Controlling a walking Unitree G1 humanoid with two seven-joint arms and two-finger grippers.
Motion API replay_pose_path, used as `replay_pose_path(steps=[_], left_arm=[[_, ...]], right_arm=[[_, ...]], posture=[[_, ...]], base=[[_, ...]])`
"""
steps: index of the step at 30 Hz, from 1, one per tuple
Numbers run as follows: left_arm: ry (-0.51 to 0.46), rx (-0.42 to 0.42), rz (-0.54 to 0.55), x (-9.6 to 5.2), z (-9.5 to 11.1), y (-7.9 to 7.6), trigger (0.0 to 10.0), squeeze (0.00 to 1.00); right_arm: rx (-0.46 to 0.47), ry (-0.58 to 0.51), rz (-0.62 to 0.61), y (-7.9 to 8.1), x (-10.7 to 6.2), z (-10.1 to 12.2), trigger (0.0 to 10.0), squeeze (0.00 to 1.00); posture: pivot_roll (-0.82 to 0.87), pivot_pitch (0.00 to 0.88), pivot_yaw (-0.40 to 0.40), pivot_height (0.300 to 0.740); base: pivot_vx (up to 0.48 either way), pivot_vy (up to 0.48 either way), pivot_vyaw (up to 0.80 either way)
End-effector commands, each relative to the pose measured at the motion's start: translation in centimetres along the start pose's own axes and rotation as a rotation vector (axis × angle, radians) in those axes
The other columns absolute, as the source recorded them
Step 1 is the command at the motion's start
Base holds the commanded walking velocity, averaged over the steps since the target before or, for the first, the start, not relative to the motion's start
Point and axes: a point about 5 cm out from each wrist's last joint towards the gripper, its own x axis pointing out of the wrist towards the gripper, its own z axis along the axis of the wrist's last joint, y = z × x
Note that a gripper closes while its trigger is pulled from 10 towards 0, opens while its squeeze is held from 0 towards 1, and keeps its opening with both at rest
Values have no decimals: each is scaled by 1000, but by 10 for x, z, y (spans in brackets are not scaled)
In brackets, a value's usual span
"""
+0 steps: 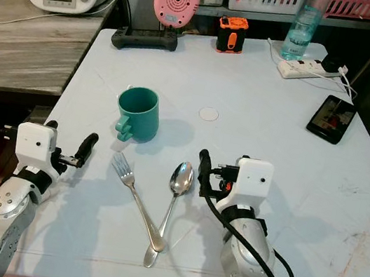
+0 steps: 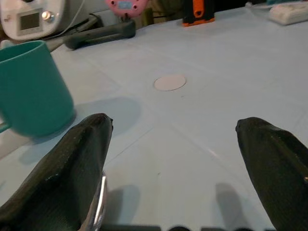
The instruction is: Setting the table
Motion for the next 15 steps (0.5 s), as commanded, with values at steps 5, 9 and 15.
replay_pose_path(steps=[5, 9, 15], left_arm=[[8, 9, 8, 0, 1, 1, 10000, 0], [11, 13, 7, 0, 0, 0, 10000, 0], [11, 17, 3, 1, 1, -1, 10000, 0]], right_arm=[[32, 26, 28, 6, -1, -3, 10000, 0], [35, 37, 37, 7, -1, -4, 10000, 0], [70, 45, 41, 7, -1, -4, 10000, 0]], posture=[[-109, 130, 97, 740], [-109, 131, 99, 740], [-110, 131, 100, 740]], base=[[0, 0, 0], [0, 0, 0], [-173, 0, 0]])
